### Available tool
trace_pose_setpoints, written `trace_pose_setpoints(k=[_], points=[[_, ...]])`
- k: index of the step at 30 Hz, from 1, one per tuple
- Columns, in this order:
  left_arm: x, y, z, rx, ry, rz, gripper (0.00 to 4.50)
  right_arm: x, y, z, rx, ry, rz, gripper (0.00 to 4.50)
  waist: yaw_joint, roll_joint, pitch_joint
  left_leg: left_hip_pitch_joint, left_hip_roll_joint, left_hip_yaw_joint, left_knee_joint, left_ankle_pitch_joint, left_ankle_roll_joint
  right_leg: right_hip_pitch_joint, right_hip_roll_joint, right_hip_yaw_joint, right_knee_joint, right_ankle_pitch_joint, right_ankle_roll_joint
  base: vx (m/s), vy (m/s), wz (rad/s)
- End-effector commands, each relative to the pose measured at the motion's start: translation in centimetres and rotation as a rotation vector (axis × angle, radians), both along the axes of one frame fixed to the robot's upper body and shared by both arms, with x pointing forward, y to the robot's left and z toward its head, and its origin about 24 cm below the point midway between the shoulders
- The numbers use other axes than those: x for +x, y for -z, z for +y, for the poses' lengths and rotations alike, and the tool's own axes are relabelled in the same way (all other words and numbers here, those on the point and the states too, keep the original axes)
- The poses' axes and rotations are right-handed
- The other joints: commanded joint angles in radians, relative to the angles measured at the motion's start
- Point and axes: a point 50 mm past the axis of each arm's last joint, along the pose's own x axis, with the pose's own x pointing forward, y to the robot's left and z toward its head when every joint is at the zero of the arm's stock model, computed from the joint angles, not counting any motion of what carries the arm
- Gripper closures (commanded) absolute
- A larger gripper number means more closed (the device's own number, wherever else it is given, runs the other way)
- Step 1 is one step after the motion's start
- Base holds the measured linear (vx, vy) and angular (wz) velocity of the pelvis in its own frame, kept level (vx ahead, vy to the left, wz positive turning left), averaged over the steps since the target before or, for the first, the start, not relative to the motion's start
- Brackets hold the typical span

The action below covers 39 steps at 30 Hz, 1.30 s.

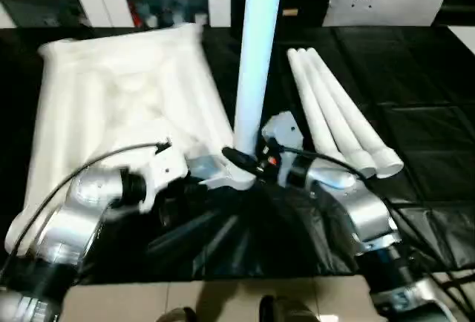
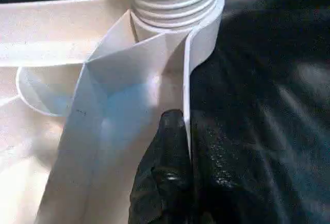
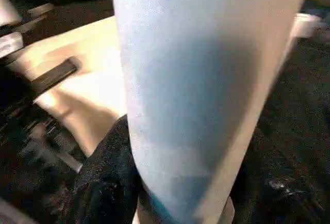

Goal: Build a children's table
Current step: Insert table leg to table base

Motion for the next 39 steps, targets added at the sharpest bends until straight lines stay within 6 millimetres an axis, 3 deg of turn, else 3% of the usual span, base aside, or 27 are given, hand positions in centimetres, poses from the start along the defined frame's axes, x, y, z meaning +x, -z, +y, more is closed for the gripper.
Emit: trace_pose_setpoints(k=[1, 3, 8, 12, 16, 17, 19, 21, 23, 30, 32, 36, 39], points=[[-1.3, 0.2, -1.9, -0.023, 0.006, 0.026, 4.50, 0.0, 5.6, -1.6, -0.147, 0.158, 0.219, 2.59, 0.009, 0.004, -0.023, -0.015, 0.080, -0.032, -0.081, -0.258, 0.033, 0.032, -0.092, 0.067, -0.082, -0.345, -0.218, 0.000, 0.000, 0.00], [-2.4, 0.1, -5.0, -0.084, 0.022, 0.042, 4.50, 0.4, 5.8, -1.1, -0.116, 0.209, 0.246, 2.59, 0.007, 0.003, -0.026, -0.014, 0.079, -0.027, -0.076, -0.206, 0.049, 0.036, -0.090, 0.065, -0.081, -0.289, -0.242, 0.000, 0.000, 0.00], [-2.3, 0.1, -7.0, -0.108, 0.000, 0.036, 4.50, 0.4, 5.8, -0.6, -0.113, 0.205, 0.246, 2.59, 0.020, 0.001, -0.024, -0.009, 0.075, -0.023, -0.076, -0.228, 0.057, 0.033, -0.085, 0.061, -0.089, -0.344, -0.215, 0.000, 0.000, 0.00], [-1.8, 0.5, -6.5, -0.066, -0.044, 0.024, 4.50, 0.4, 5.8, -0.4, -0.118, 0.202, 0.237, 2.59, 0.023, 0.003, -0.020, -0.004, 0.077, -0.030, -0.081, -0.292, 0.035, 0.024, -0.086, 0.062, -0.097, -0.446, -0.172, 0.000, 0.000, 0.00], [-1.3, 0.5, -5.4, -0.004, -0.117, 0.011, 4.50, 0.4, 5.9, -0.3, -0.119, 0.208, 0.234, 2.59, 0.022, 0.005, -0.022, -0.005, 0.076, -0.033, -0.082, -0.311, 0.022, 0.024, -0.086, 0.062, -0.097, -0.439, -0.162, 0.000, 0.000, 0.00], [-1.2, 0.4, -5.3, 0.000, -0.119, 0.008, 4.50, 0.4, 5.9, -0.4, -0.123, 0.211, 0.233, 2.03, 0.022, 0.006, -0.022, -0.006, 0.075, -0.033, -0.083, -0.316, 0.021, 0.024, -0.086, 0.062, -0.097, -0.439, -0.160, 0.000, 0.000, 0.00], [-1.1, 0.4, -5.2, -0.002, -0.120, 0.007, 4.50, 0.5, 5.9, -0.5, -0.132, 0.213, 0.215, 2.03, 0.022, 0.006, -0.023, -0.003, 0.075, -0.032, -0.081, -0.322, 0.019, 0.023, -0.086, 0.063, -0.098, -0.440, -0.161, 0.000, 0.000, 0.00], [-0.9, 0.3, -5.0, -0.010, -0.123, 0.011, 4.50, 0.5, 6.0, -0.6, -0.138, 0.211, 0.212, 1.73, 0.024, 0.006, -0.032, -0.002, 0.075, -0.028, -0.075, -0.273, 0.023, 0.027, -0.085, 0.064, -0.091, -0.354, -0.182, 0.000, 0.000, 0.00], [-0.6, 0.2, -4.9, -0.020, -0.131, 0.014, 4.50, 0.5, 5.9, -0.6, -0.125, 0.200, 0.219, 1.62, 0.026, 0.008, -0.033, -0.006, 0.074, -0.025, -0.075, -0.240, 0.036, 0.033, -0.083, 0.062, -0.086, -0.289, -0.205, 0.000, 0.000, 0.00], [0.2, 0.4, -4.3, -0.021, -0.098, 0.016, 4.50, 0.2, 5.1, -1.8, -0.086, 0.165, 0.131, 0.99, 0.048, 0.008, -0.048, -0.002, 0.071, -0.015, -0.057, -0.089, 0.083, 0.048, -0.080, 0.059, -0.062, -0.040, -0.271, 0.000, 0.000, 0.00], [0.3, 0.5, -4.2, -0.015, -0.089, 0.015, 4.50, 0.0, 4.9, -2.2, -0.083, 0.154, 0.126, 0.82, 0.049, 0.007, -0.049, -0.005, 0.069, -0.016, -0.057, -0.079, 0.097, 0.052, -0.079, 0.055, -0.059, -0.021, -0.276, 0.000, 0.000, 0.00], [0.9, 0.6, -3.8, -0.004, -0.031, 0.005, 4.50, -0.9, 4.5, -3.6, -0.055, 0.078, 0.135, 0.43, 0.056, 0.012, -0.050, -0.002, 0.073, -0.017, -0.057, -0.118, 0.095, 0.054, -0.084, 0.057, -0.065, -0.117, -0.262, 0.000, 0.000, 0.00], [1.1, 0.7, -3.6, 0.006, 0.013, 0.003, 4.50, -1.2, 4.3, -4.3, -0.048, 0.056, 0.128, 0.17, 0.059, 0.012, -0.051, -0.003, 0.070, -0.017, -0.054, -0.096, 0.107, 0.054, -0.082, 0.055, -0.066, -0.092, -0.264, 0.000, 0.000, 0.00]])
